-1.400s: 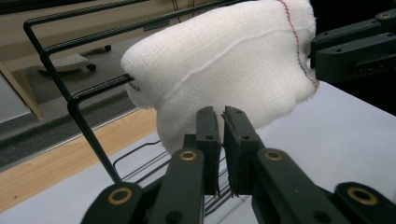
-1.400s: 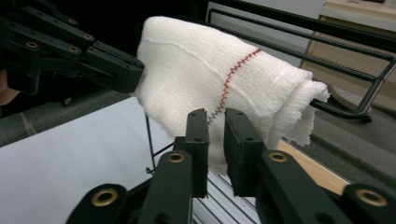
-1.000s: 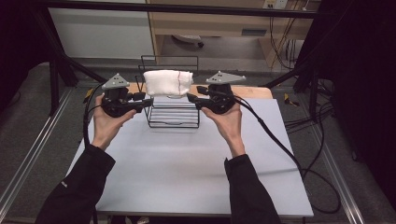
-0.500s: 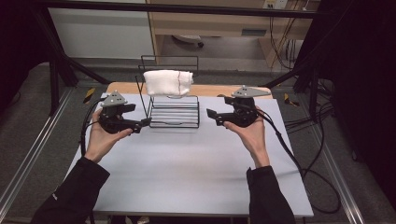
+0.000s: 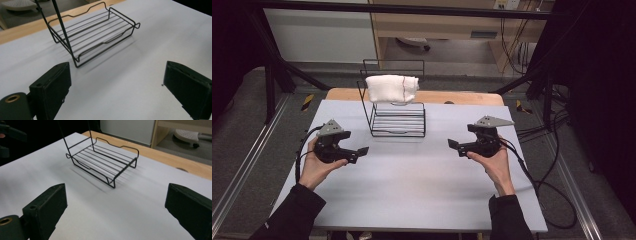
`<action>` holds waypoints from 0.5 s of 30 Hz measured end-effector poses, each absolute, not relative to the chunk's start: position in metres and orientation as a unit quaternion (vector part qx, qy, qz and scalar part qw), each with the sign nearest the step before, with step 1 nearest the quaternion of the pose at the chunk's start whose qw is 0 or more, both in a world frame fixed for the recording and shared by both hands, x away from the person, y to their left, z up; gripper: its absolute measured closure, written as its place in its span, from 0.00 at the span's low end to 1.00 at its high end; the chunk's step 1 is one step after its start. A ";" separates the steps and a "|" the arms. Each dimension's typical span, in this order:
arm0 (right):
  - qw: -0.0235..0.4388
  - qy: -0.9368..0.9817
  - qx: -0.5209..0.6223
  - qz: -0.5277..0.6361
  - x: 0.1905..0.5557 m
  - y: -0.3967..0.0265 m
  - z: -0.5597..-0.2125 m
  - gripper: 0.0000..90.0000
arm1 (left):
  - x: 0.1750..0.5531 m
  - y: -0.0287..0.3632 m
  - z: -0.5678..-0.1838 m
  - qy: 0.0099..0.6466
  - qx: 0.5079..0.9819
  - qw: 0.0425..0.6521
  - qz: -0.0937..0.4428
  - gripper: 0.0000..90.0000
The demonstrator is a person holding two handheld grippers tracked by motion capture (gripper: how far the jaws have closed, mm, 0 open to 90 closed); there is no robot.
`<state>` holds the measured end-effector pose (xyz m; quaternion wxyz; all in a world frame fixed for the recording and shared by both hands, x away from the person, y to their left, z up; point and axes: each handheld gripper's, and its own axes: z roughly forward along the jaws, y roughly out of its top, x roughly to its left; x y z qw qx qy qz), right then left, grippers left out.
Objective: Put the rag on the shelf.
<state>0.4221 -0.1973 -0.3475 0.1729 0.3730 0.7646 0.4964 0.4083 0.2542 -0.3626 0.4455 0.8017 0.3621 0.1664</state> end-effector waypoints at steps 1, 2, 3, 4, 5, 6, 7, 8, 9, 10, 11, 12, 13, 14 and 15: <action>0.172 0.764 0.376 0.495 0.420 -0.199 -0.352 0.04 | 0.406 0.255 -0.367 0.362 0.802 0.446 0.164 0.09; 0.169 0.765 0.377 0.494 0.418 -0.201 -0.355 0.04 | 0.404 0.256 -0.371 0.362 0.803 0.445 0.162 0.09; 0.169 0.765 0.378 0.493 0.417 -0.203 -0.359 0.04 | 0.402 0.257 -0.375 0.362 0.804 0.444 0.159 0.08; 0.167 0.765 0.379 0.494 0.415 -0.205 -0.363 0.04 | 0.401 0.258 -0.379 0.360 0.806 0.443 0.157 0.08; 0.164 0.765 0.380 0.494 0.413 -0.207 -0.367 0.03 | 0.399 0.259 -0.383 0.359 0.808 0.441 0.155 0.08; 0.162 0.767 0.380 0.491 0.411 -0.210 -0.372 0.03 | 0.397 0.260 -0.387 0.359 0.808 0.441 0.153 0.08; 0.160 0.768 0.382 0.489 0.410 -0.212 -0.376 0.03 | 0.396 0.261 -0.389 0.359 0.808 0.441 0.153 0.08; 0.159 0.769 0.382 0.487 0.409 -0.214 -0.379 0.03 | 0.395 0.262 -0.392 0.360 0.808 0.440 0.152 0.08; 0.156 0.769 0.386 0.486 0.407 -0.216 -0.383 0.03 | 0.394 0.264 -0.395 0.360 0.808 0.441 0.151 0.08; 0.152 0.769 0.389 0.484 0.405 -0.218 -0.386 0.03 | 0.393 0.265 -0.397 0.361 0.808 0.441 0.151 0.08; 0.149 0.770 0.390 0.483 0.403 -0.221 -0.390 0.02 | 0.392 0.266 -0.400 0.361 0.808 0.440 0.151 0.08; 0.147 0.770 0.392 0.481 0.401 -0.223 -0.394 0.02 | 0.391 0.268 -0.403 0.362 0.808 0.439 0.152 0.08; 0.144 0.770 0.395 0.480 0.399 -0.225 -0.398 0.02 | 0.389 0.269 -0.406 0.363 0.808 0.439 0.153 0.08; 0.141 0.771 0.396 0.479 0.397 -0.227 -0.402 0.02 | 0.388 0.270 -0.408 0.363 0.809 0.438 0.152 0.09; 0.138 0.772 0.398 0.477 0.394 -0.230 -0.406 0.02 | 0.387 0.272 -0.411 0.363 0.810 0.435 0.151 0.09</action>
